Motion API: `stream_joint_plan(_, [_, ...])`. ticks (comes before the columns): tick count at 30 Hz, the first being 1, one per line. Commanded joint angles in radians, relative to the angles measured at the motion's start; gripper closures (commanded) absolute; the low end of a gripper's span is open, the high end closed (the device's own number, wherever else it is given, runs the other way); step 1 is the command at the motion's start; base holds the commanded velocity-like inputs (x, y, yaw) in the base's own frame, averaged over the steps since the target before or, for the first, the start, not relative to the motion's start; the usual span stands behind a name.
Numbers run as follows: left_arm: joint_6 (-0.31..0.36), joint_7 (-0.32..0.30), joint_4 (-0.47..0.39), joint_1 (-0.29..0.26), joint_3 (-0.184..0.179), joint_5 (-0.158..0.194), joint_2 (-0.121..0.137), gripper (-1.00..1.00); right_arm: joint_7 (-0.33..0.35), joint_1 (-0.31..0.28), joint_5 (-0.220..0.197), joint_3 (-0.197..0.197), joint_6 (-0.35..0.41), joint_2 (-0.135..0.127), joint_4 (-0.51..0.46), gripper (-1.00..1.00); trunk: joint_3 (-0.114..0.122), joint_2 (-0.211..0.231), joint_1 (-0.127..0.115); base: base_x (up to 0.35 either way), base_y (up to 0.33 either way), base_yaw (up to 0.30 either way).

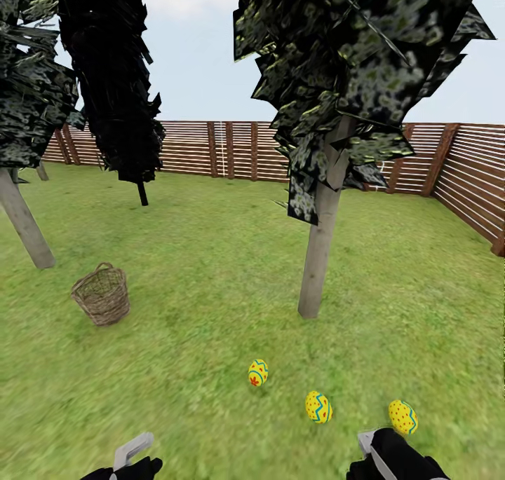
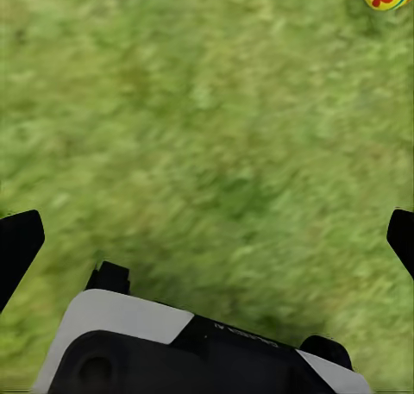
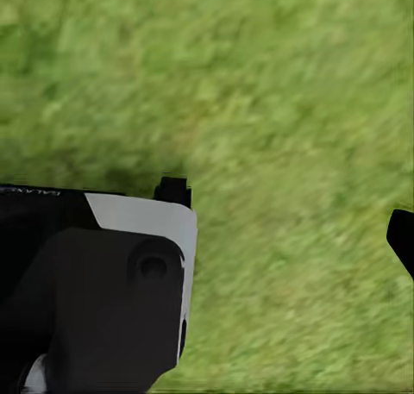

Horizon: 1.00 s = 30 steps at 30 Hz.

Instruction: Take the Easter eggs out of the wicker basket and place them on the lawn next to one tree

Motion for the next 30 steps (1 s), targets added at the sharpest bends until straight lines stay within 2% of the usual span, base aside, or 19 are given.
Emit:
stream_joint_plan(1, [0.007, -0.003, -0.001, -0.001, 0.004, 0.007, -0.001, -1.0, 0.002, -0.001, -0.002, 0.006, 0.002, 0.002, 0.018, -1.0, -0.002, -0.002, 0.0, -0.292, 0.0, 0.0])
stream_joint_plan(3, [0.006, -0.003, 0.012, -0.001, 0.004, 0.007, -0.002, -1.0, 0.002, -0.001, -0.002, 0.006, -0.01, 0.004, 0.065, -1.0, 0.0, -0.002, 0.0, -0.316, 0.0, 0.0])
stream_joint_plan(5, [0.0, -0.003, 0.042, -0.001, 0.003, 0.007, -0.004, -1.0, 0.003, -0.001, -0.002, 0.005, -0.053, 0.005, 0.098, -1.0, 0.003, -0.002, 0.0, -0.333, 0.0, 0.0])
stream_joint_plan(9, [-0.002, -0.003, 0.057, -0.001, 0.003, 0.007, -0.019, -1.0, 0.003, -0.001, -0.003, 0.005, -0.092, 0.005, 0.116, -1.0, 0.005, -0.002, 0.0, -0.341, 0.0, 0.0])
stream_joint_plan(12, [-0.002, -0.006, 0.059, -0.001, 0.004, 0.008, -0.021, -1.0, 0.003, -0.001, -0.003, 0.005, -0.104, 0.005, 0.148, -1.0, 0.006, -0.002, 0.0, -0.343, 0.0, 0.0])
stream_joint_plan(17, [0.005, -0.001, 0.063, -0.001, 0.005, 0.009, -0.024, -1.0, 0.002, -0.001, -0.002, 0.005, -0.194, 0.004, 0.258, -1.0, 0.006, -0.002, 0.0, -0.339, 0.0, 0.0])
stream_joint_plan(21, [-0.005, 0.0, 0.183, -0.001, 0.004, 0.006, -0.025, -1.0, 0.002, -0.001, -0.002, 0.005, -0.248, 0.003, 0.316, -1.0, 0.006, -0.002, 0.0, -0.253, 0.0, 0.0])
stream_joint_plan(23, [-0.038, -0.002, 0.242, -0.001, 0.003, 0.006, -0.009, -1.0, 0.002, -0.001, -0.002, 0.005, -0.279, 0.004, 0.339, -1.0, 0.006, -0.002, 0.0, -0.12, 0.0, 0.0])
stream_joint_plan(26, [-0.139, -0.006, 0.329, -0.001, 0.003, 0.005, 0.011, -1.0, 0.002, -0.001, -0.003, 0.005, -0.303, 0.004, 0.352, -1.0, 0.006, -0.002, 0.0, -0.037, 0.0, 0.0])
stream_joint_plan(30, [-0.165, -0.007, 0.35, -0.001, 0.002, 0.003, 0.013, -1.0, 0.002, -0.001, -0.004, 0.005, -0.306, 0.003, 0.354, -1.0, 0.006, -0.002, 0.0, -0.006, 0.0, 0.0])
